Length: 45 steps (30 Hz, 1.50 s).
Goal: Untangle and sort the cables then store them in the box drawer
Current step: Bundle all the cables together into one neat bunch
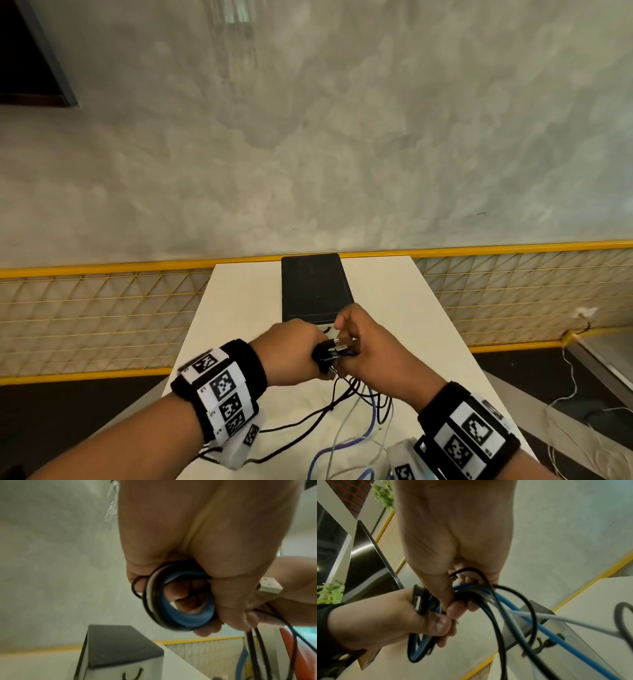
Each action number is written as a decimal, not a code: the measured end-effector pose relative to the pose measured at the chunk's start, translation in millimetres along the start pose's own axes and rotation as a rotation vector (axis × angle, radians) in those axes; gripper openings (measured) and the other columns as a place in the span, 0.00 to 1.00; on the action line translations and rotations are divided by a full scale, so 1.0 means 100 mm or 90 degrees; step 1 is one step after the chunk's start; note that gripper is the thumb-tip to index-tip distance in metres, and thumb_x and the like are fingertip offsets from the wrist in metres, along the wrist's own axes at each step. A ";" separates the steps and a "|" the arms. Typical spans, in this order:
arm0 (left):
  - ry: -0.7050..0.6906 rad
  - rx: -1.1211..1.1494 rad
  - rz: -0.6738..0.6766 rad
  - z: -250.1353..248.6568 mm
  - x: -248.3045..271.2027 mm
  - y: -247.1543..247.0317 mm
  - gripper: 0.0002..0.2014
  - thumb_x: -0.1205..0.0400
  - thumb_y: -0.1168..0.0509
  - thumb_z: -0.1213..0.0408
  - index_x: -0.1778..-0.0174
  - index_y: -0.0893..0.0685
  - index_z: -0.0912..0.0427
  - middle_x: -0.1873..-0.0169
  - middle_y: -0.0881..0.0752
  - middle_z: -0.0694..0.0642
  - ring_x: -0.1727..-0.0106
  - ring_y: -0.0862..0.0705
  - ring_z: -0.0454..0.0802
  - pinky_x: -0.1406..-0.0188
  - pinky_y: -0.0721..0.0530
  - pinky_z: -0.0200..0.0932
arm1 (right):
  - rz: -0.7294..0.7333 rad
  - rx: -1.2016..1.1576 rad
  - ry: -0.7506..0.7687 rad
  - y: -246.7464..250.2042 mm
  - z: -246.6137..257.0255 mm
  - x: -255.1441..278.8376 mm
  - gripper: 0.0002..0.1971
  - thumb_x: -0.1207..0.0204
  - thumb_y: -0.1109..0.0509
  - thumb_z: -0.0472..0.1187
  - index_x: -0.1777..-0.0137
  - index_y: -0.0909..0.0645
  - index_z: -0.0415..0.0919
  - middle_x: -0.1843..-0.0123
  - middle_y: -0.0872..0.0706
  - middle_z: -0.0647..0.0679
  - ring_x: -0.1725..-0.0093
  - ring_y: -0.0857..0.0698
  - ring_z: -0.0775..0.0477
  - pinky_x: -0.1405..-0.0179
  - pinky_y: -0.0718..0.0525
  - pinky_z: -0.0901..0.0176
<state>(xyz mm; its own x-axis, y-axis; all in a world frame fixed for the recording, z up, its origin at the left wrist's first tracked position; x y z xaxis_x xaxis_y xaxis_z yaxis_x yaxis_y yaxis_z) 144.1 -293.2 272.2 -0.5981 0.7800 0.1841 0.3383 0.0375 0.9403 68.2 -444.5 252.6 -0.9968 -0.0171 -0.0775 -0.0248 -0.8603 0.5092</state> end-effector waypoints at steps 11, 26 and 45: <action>-0.014 0.034 -0.044 0.06 0.04 -0.13 0.11 0.19 0.37 0.47 0.60 0.17 0.49 0.62 0.16 0.47 0.57 0.21 0.42 0.55 0.32 0.43 | -0.043 -0.047 0.002 -0.06 -0.03 -0.06 0.21 0.34 0.23 0.31 0.54 0.27 0.56 0.62 0.15 0.49 0.67 0.16 0.54 0.65 0.14 0.57; 0.098 0.828 -0.191 0.15 -0.02 0.21 0.12 0.14 0.38 0.69 0.66 0.23 0.58 0.78 0.31 0.51 0.79 0.33 0.47 0.77 0.34 0.42 | -0.081 -0.226 -0.030 -0.11 -0.12 -0.02 0.10 0.24 0.37 0.25 0.47 0.23 0.39 0.59 0.13 0.38 0.59 0.13 0.48 0.56 0.15 0.57; 0.040 0.795 -0.148 -0.09 0.06 0.46 0.15 0.14 0.37 0.64 0.68 0.21 0.59 0.78 0.29 0.52 0.80 0.31 0.47 0.78 0.30 0.41 | -0.094 -0.373 0.085 -0.12 0.06 -0.20 0.31 0.36 0.18 0.28 0.33 0.25 0.37 0.44 0.11 0.40 0.44 0.11 0.41 0.43 0.13 0.46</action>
<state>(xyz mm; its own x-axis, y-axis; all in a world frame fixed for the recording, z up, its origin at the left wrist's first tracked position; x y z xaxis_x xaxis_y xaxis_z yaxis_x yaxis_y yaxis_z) 149.1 -292.3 319.7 -0.7567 0.6466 0.0969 0.6525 0.7561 0.0499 87.9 -430.9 253.5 -0.9669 0.0929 -0.2378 -0.0790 -0.9946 -0.0675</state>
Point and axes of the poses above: each hand's wrist, its own x-axis away from the middle knuckle, its own y-axis out of the back of the hand, z = x × y, the point moved 1 cm from there along -x, towards the middle knuckle
